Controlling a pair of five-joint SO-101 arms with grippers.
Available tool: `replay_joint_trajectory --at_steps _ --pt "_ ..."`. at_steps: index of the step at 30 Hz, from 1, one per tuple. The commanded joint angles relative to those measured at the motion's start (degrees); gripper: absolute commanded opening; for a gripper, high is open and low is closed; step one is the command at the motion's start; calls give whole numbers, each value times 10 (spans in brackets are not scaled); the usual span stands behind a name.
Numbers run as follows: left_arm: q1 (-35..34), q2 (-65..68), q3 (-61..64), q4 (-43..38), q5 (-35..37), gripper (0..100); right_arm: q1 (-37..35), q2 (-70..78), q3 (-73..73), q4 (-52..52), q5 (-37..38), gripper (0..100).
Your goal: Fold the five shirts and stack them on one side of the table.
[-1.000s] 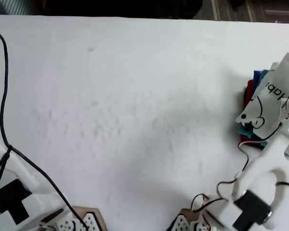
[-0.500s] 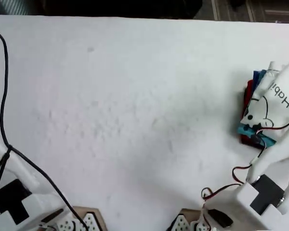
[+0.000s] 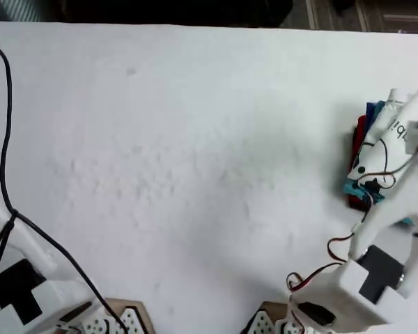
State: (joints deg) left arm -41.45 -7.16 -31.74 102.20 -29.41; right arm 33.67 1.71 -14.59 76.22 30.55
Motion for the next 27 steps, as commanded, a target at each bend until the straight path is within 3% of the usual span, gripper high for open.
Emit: replay_joint_trajectory --at_steps 1,10,14,20,27 --pt "3 -15 -2 -7 -3 25 -23 16 -12 -50 -43 11" --pt "-7 -18 -2 -7 -3 25 26 76 -13 -256 -58 21" --pt "-7 -18 -2 -6 -3 25 3 65 -18 -244 -59 49" --pt "-7 -15 -2 -6 -3 25 -50 59 -53 -189 -125 241" --pt "-7 -15 -2 -6 -4 25 -58 99 -61 -189 -149 252"
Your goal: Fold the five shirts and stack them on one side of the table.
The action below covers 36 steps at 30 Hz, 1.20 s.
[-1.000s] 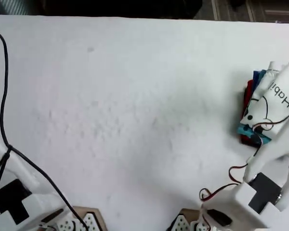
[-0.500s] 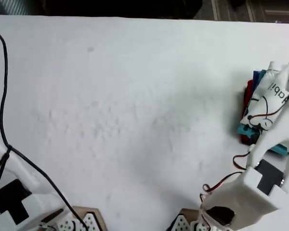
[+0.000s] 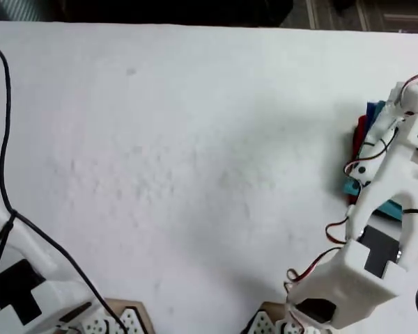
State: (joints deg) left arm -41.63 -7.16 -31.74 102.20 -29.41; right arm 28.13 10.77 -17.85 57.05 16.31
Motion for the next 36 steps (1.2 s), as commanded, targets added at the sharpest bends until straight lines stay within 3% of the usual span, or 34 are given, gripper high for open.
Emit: replay_joint_trajectory --at_steps 1,11,16,17,28,34,36 --pt "-5 -14 -2 -6 -4 25 -1 19 -33 2 -6 252" --pt "-5 -13 -1 -6 -4 25 -1 156 -155 2 -6 233" --pt "-5 -13 -1 -6 -4 25 5 186 -216 7 -4 19" --pt "-5 -13 4 -9 -4 25 5 186 -222 7 -4 12" --pt "-3 -17 47 -12 -4 25 6 191 -300 65 -5 24" --pt "-3 -15 47 -12 -4 25 6 221 -302 63 -6 231" --pt "-3 -15 47 -12 -4 25 6 240 -302 63 -6 255"
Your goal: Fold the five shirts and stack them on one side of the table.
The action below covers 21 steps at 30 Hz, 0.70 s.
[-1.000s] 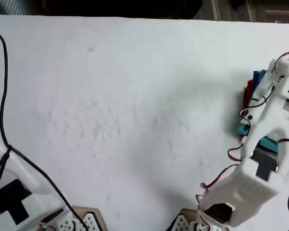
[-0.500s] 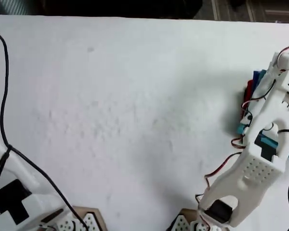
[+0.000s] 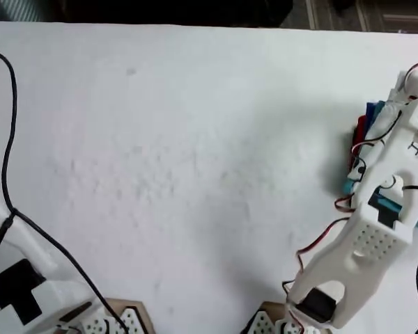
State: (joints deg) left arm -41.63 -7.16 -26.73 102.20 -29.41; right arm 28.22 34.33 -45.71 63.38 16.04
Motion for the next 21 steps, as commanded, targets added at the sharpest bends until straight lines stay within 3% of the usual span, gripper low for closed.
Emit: replay_joint_trajectory --at_steps 1,5,10,21 --pt "-3 -15 -4 -12 -4 25 5 13 -24 0 -4 249" --pt "-4 -15 0 -12 -4 25 9 37 -24 -10 -4 197" --pt "-4 -15 0 -12 -4 25 15 24 -25 -41 0 9" --pt "-3 -14 1 -12 -4 25 1 -27 -23 -7 1 19"
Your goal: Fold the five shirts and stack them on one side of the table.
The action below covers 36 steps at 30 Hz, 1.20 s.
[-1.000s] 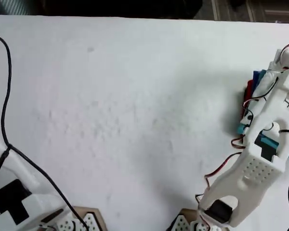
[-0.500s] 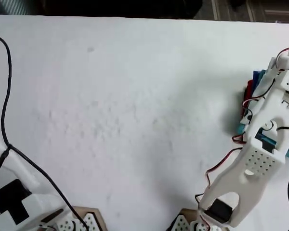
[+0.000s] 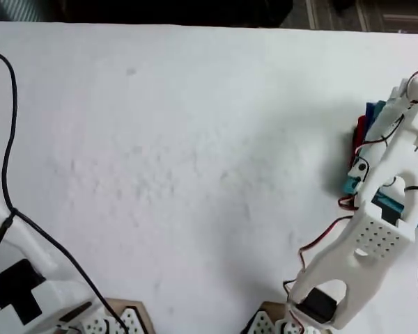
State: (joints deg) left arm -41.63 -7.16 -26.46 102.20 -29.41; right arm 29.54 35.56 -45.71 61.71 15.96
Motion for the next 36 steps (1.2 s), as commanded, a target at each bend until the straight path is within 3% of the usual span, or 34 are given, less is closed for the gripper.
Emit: replay_joint_trajectory --at_steps 1,17,24,27,31,33,36 --pt "-3 -14 -2 -12 -4 25 -15 -39 -23 19 2 19" --pt "-3 -14 -2 -12 -4 25 -50 -57 -25 45 2 28" --pt "-2 -18 -8 -11 0 25 -58 -141 -24 172 -2 278" --pt "-6 -19 -37 -6 1 24 -72 -178 -24 229 -3 234" --pt "-12 -42 -63 -1 3 24 -102 -216 -24 309 1 11" --pt "-11 -67 -63 -1 3 24 -109 -233 -22 355 -3 46" --pt "-10 -112 -63 -1 4 24 -108 -264 -18 368 -1 12"
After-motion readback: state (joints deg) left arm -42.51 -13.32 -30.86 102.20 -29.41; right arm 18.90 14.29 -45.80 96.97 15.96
